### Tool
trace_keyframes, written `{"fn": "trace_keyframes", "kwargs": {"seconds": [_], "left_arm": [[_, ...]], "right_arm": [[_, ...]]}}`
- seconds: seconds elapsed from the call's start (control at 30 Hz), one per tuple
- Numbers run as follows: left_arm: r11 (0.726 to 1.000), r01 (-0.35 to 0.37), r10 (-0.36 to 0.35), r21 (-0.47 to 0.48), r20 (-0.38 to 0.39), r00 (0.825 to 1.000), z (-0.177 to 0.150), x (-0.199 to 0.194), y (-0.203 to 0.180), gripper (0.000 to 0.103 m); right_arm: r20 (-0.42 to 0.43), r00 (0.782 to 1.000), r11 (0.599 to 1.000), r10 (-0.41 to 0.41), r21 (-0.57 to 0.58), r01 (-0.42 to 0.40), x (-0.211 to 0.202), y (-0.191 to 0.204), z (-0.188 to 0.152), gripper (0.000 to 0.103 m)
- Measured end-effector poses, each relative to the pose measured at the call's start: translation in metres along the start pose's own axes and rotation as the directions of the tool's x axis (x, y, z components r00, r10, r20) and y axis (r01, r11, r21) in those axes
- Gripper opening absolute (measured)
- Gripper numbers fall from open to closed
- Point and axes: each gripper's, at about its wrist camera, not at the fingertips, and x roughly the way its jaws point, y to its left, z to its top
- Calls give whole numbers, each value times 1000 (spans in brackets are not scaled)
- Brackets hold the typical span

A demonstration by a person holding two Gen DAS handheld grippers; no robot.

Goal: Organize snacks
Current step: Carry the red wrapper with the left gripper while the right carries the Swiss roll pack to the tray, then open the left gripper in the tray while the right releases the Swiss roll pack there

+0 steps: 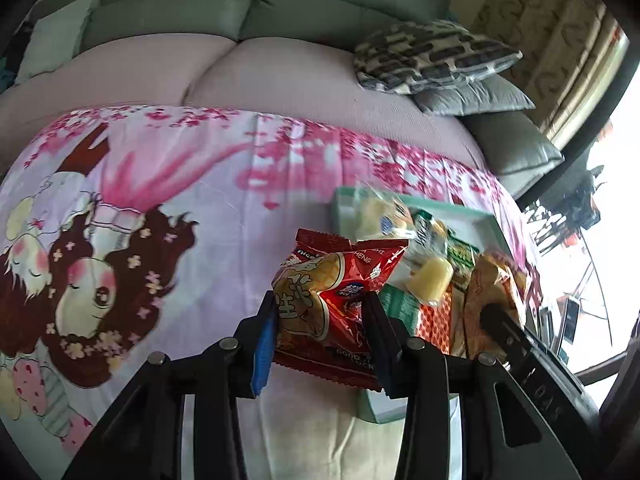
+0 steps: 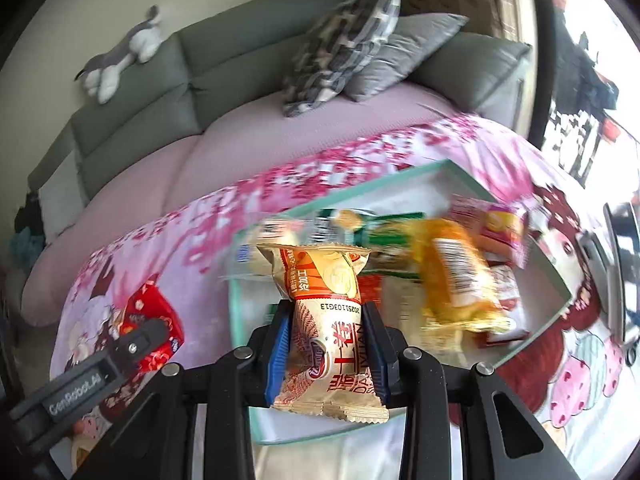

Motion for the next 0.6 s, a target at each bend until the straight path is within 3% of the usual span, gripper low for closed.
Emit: {"fn": "trace_keyframes", "kwargs": {"seconds": [0.27,0.6], "left_arm": [[995,29,-27,93,-31,999,-17,27,-42,43],[987,4,-4,163,-1,1000,-19,42,-60,43]], "right_arm": [[8,1000,998,4,70,-5,9,-33,0,37],[5,1000,997,29,69,-29,23,-33,2,37]]}}
